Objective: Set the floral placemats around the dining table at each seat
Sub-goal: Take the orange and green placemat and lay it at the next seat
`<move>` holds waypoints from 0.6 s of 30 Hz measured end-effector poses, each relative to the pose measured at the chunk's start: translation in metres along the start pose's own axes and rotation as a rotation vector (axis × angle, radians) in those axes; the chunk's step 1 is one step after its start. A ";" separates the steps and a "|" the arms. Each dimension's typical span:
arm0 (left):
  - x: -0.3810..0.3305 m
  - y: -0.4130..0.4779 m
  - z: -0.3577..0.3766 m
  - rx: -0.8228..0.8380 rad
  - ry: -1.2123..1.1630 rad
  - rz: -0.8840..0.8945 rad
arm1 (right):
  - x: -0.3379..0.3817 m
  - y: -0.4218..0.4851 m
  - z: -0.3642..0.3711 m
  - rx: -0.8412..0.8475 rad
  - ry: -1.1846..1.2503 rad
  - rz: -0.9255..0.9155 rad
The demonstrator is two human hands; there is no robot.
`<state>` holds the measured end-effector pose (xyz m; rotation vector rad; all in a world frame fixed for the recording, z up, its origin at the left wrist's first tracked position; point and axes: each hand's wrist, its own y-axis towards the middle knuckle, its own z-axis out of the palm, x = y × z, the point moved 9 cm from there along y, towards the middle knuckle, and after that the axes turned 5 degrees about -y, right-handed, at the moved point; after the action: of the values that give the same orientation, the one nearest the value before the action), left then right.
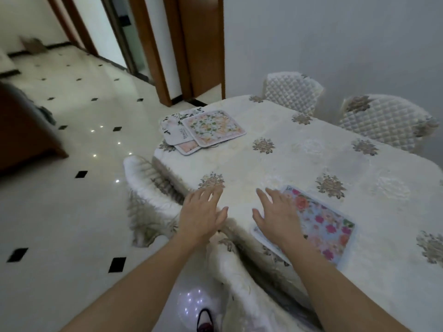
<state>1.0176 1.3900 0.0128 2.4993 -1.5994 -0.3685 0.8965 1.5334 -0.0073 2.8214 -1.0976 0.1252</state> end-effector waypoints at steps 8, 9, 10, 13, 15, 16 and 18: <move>0.130 -0.089 -0.063 -0.081 0.119 -0.348 | 0.157 0.028 -0.001 -0.054 0.044 -0.311; 0.145 -0.100 -0.068 -0.084 0.132 -0.378 | 0.178 0.030 0.001 -0.036 0.050 -0.349; 0.160 -0.112 -0.072 -0.086 0.138 -0.412 | 0.199 0.031 0.003 -0.023 0.047 -0.390; 0.203 -0.142 -0.082 -0.103 0.143 -0.512 | 0.258 0.036 0.011 -0.017 0.026 -0.507; 0.231 -0.156 -0.083 -0.092 0.147 -0.550 | 0.294 0.040 0.014 -0.030 0.034 -0.559; 0.246 -0.161 -0.083 -0.084 0.145 -0.564 | 0.311 0.044 0.017 -0.035 0.042 -0.579; 0.278 -0.169 -0.085 -0.093 0.152 -0.590 | 0.346 0.051 0.022 -0.033 0.059 -0.611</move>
<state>1.3000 1.2083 0.0160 2.7995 -0.7476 -0.2966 1.1164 1.2620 0.0147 2.9501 -0.1901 0.1292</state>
